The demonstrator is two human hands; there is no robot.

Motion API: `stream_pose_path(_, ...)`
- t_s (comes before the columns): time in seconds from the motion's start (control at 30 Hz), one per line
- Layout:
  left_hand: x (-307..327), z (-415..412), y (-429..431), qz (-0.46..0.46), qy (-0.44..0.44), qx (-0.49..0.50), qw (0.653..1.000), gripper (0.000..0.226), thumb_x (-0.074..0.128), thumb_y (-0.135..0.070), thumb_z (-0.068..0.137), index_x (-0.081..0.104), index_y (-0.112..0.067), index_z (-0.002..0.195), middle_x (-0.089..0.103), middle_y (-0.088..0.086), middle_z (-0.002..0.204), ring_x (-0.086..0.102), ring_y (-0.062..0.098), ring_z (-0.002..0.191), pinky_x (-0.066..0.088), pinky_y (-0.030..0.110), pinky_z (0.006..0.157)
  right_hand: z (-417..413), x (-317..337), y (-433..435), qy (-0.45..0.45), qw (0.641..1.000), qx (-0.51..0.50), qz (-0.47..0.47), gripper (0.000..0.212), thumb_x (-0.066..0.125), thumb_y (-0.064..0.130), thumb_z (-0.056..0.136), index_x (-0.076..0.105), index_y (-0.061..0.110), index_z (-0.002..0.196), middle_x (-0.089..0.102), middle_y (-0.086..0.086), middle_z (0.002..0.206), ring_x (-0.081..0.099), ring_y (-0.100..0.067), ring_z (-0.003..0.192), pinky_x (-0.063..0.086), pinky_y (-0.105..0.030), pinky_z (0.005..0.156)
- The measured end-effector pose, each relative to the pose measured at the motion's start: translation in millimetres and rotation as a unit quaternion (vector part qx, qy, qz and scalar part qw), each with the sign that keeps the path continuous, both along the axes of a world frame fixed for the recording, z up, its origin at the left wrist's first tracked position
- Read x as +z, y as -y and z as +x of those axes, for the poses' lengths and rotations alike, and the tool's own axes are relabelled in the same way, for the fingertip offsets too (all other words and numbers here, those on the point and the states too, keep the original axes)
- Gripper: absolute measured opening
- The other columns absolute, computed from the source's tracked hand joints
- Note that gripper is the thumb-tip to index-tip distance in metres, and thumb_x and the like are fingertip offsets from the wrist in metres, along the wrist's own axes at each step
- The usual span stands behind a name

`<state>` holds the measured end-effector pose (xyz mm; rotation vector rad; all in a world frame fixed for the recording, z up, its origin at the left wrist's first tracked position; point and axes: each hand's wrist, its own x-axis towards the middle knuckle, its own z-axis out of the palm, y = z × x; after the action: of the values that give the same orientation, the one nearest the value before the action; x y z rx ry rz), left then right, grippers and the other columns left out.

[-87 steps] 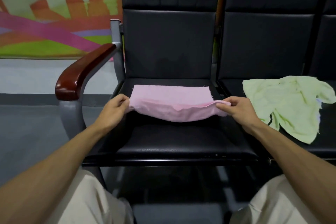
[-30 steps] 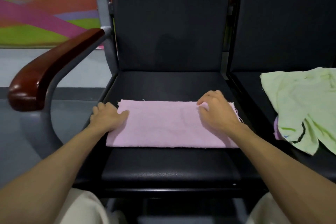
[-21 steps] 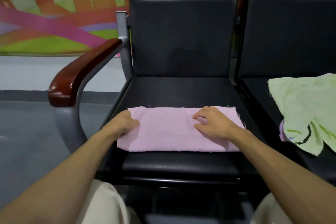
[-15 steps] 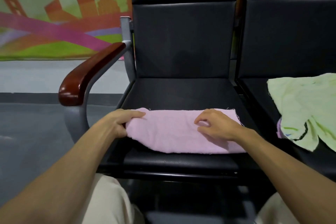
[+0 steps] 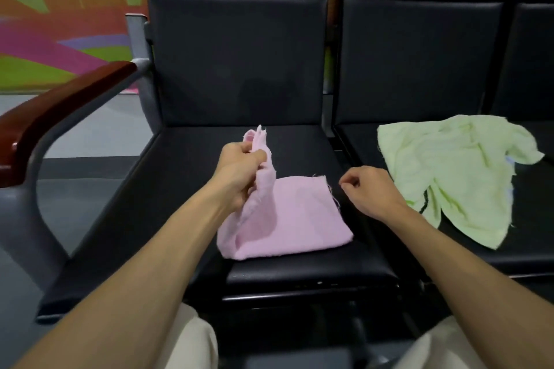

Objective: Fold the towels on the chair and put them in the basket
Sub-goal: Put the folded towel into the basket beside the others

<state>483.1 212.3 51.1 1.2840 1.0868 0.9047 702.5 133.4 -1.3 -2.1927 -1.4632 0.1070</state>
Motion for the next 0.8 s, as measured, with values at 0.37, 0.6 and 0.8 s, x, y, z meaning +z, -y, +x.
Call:
stream_pose_path(0.37,-56.6,91.2,20.8,0.090,-0.193,-0.220,0.952,0.065,0.051,-0.019,0.095,0.017,-0.034,0.149,0.060,0.010,0.100,0.063,0.027,0.057,0.047,0.027,0.045,28.1,-5.3,2.8,-0.009,0.999,0.010,-0.036,0.019,0.058,0.018,0.088,0.073,0.018,0.100,0.071,0.002,0.103,0.061,-0.014,0.095,0.043,-0.021,0.081)
stream_pose_path(0.6,-43.6,38.3,-3.3,0.259,-0.225,-0.092,0.935,0.035,0.037,0.006,0.086,0.062,-0.018,0.094,0.063,0.000,0.096,0.061,0.010,0.083,0.046,0.015,0.068,-1.4,13.1,7.9,-0.055,0.988,0.140,0.022,0.014,0.063,0.016,0.088,0.074,0.021,0.095,0.067,0.009,0.092,0.055,0.002,0.072,0.037,-0.004,0.069)
stream_pose_path(0.8,-60.3,-27.9,-27.1,0.322,-0.462,-0.277,0.778,0.028,0.045,-0.021,0.087,0.060,-0.036,0.104,0.052,-0.011,0.120,0.045,0.013,0.120,0.037,0.035,0.105,-37.2,12.2,2.8,-0.019,0.957,0.269,-0.107,0.014,0.060,0.030,0.091,0.074,0.027,0.089,0.069,0.011,0.088,0.060,-0.007,0.082,0.047,-0.024,0.081)
